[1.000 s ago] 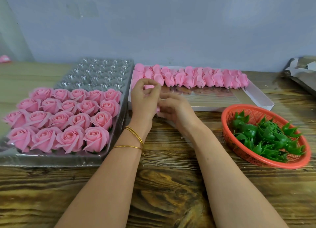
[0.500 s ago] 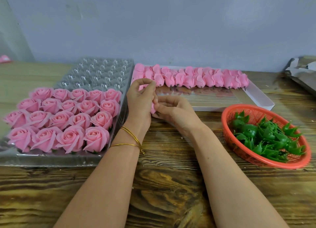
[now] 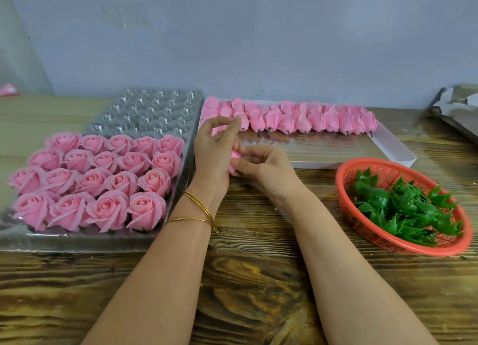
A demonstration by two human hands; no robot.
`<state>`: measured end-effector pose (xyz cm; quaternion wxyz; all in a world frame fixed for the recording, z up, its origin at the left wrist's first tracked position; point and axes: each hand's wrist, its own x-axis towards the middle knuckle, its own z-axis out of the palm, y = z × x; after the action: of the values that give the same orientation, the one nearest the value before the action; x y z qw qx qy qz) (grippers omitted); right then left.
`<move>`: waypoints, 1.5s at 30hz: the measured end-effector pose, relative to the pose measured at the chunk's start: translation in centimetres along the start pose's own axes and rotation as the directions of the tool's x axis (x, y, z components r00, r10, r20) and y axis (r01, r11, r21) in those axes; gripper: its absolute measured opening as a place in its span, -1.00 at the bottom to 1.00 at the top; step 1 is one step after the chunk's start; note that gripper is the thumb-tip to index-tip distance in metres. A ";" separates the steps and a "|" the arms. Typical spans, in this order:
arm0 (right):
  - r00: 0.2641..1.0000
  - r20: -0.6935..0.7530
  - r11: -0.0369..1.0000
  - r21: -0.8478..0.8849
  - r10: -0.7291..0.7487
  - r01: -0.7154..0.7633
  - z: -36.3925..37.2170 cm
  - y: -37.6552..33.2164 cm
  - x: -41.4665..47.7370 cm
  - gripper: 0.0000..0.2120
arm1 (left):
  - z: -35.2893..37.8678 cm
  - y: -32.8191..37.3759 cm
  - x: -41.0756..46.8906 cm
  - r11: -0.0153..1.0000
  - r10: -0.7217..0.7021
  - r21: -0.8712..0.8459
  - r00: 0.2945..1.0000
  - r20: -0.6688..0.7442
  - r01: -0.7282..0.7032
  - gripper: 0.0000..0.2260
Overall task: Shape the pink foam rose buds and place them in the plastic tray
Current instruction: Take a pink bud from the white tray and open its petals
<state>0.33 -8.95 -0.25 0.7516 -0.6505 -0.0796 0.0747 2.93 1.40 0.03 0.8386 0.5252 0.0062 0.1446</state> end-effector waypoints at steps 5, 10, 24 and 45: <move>0.998 -0.057 0.999 0.034 -0.018 0.020 -0.5 -0.2 0.1 -0.80 | 0.1 0.5 -0.1 0.999 -0.029 -0.022 0.996 0.082 0.031 -0.46; 0.993 -0.076 0.980 0.168 -0.092 0.104 -1.7 -0.4 0.5 -0.91 | 0.3 0.4 -0.5 0.991 -0.131 0.051 0.981 0.141 0.125 -0.34; 0.986 0.169 0.922 0.381 0.003 -0.068 -1.9 -1.0 0.2 -0.65 | 0.2 0.7 -1.4 0.971 -0.215 0.184 0.894 0.393 0.153 -0.90; 0.977 -0.180 0.986 0.104 -0.112 0.132 -1.6 -1.2 0.8 -0.86 | 0.5 -0.7 -1.2 0.789 0.164 0.545 0.952 0.258 -0.284 -0.83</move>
<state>1.49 -10.50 0.70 0.7952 -0.6038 -0.0492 -0.0242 2.05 0.35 -0.57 0.6133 0.7626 -0.0960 0.1818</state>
